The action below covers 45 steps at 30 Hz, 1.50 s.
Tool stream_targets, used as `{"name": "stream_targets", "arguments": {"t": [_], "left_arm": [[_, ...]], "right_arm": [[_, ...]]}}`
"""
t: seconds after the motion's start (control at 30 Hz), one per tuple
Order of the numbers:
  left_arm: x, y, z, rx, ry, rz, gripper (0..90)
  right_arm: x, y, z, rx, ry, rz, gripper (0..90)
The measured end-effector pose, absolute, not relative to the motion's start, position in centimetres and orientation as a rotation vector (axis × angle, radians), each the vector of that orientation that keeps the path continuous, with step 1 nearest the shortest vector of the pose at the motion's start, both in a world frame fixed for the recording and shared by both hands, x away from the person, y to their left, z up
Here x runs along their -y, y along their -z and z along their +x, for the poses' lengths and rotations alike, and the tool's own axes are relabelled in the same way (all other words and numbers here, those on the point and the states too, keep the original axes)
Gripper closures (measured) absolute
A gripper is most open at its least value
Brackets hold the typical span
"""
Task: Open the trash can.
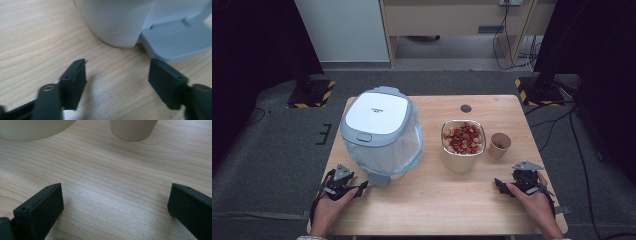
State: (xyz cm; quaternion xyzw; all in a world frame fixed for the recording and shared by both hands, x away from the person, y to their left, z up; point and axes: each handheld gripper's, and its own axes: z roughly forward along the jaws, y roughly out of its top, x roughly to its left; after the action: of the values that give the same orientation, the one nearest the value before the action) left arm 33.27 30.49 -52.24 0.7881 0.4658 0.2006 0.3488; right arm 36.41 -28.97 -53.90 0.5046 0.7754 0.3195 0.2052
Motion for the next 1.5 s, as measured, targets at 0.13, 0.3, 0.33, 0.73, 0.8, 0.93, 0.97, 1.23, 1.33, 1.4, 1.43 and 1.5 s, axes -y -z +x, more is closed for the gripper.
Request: {"name": "stream_targets", "arguments": {"t": [0.13, 0.3, 0.33, 0.73, 0.8, 0.93, 0.97, 1.23, 1.33, 1.4, 1.43, 1.5], "left_arm": [[-30.2, 51.3, 32.7, -1.176, -0.541, 2.021, 42.4], [-30.0, 50.4, 32.2, -1.145, -0.564, 1.994, 55.0], [-29.9, 50.3, 32.1, -1.141, -0.567, 1.985, 56.8], [-27.8, 49.6, 32.0, -1.053, -0.528, 1.965, 70.3], [-27.4, 49.6, 32.1, -1.044, -0.528, 1.972, 72.8], [-26.7, 49.6, 32.1, -1.016, -0.535, 2.007, 79.0], [-26.6, 49.7, 32.1, -1.011, -0.536, 2.014, 80.8], [-25.7, 50.1, 32.4, -0.980, -0.533, 2.068, 85.4], [-25.5, 50.4, 32.6, -0.983, -0.525, 2.083, 85.7], [-25.4, 50.6, 32.8, -0.982, -0.507, 2.088, 85.8], [-25.4, 50.6, 32.8, -0.986, -0.498, 2.085, 86.2], [-25.5, 50.7, 32.8, -0.997, -0.484, 2.082, 86.0]], "right_arm": [[29.0, 53.9, 36.4, -2.160, -0.891, 1.410, 0.6], [29.0, 53.9, 36.4, -2.157, -0.891, 1.407, 0.6], [29.0, 53.9, 36.4, -2.159, -0.889, 1.408, 0.6], [29.1, 53.9, 36.4, -2.158, -0.890, 1.409, 0.6], [29.0, 53.9, 36.4, -2.158, -0.891, 1.409, 0.6], [29.0, 53.9, 36.4, -2.158, -0.891, 1.409, 0.6], [29.0, 53.9, 36.4, -2.158, -0.891, 1.409, 0.6], [29.1, 53.9, 36.4, -2.157, -0.890, 1.409, 0.6], [29.1, 53.9, 36.4, -2.157, -0.890, 1.409, 0.6], [29.1, 53.9, 36.4, -2.157, -0.891, 1.409, 0.6], [29.1, 53.9, 36.4, -2.157, -0.891, 1.409, 0.6], [29.1, 53.9, 36.4, -2.157, -0.890, 1.409, 0.6]]}}
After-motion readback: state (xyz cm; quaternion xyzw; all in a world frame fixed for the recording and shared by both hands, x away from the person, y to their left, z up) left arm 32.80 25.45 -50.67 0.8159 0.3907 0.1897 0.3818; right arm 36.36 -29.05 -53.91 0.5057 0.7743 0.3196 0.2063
